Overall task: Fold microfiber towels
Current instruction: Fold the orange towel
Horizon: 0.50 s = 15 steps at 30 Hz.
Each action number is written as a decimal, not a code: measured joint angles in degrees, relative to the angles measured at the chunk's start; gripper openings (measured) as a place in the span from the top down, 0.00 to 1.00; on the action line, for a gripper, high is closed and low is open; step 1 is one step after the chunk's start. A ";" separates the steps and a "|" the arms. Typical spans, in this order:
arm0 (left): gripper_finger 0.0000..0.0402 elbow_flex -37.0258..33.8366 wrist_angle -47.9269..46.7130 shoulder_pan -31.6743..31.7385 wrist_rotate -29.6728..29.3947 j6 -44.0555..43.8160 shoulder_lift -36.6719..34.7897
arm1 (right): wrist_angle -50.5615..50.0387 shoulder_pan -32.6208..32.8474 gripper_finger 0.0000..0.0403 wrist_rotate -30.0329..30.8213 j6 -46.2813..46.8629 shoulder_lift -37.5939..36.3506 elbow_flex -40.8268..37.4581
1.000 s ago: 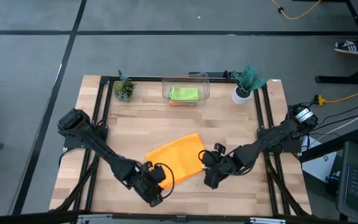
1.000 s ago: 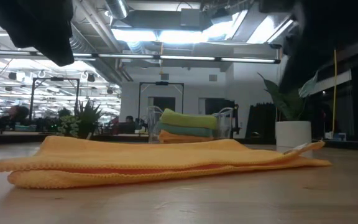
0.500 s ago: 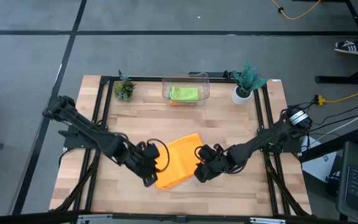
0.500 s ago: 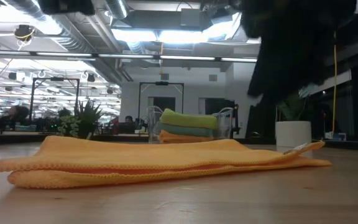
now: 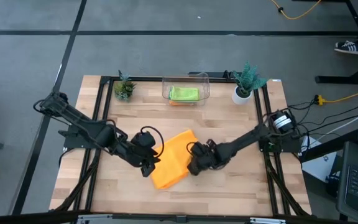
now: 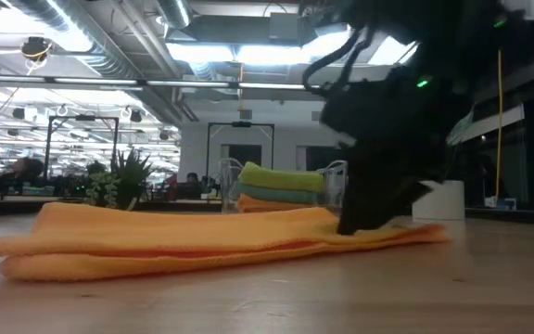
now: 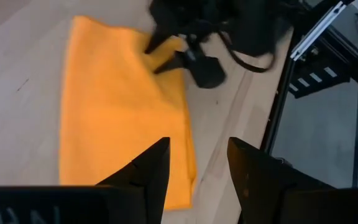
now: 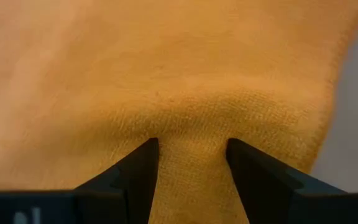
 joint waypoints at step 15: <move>0.62 0.00 -0.05 -0.25 -3.66 1.35 0.53 | 10.56 -19.82 0.50 -6.52 -26.87 -3.03 1.22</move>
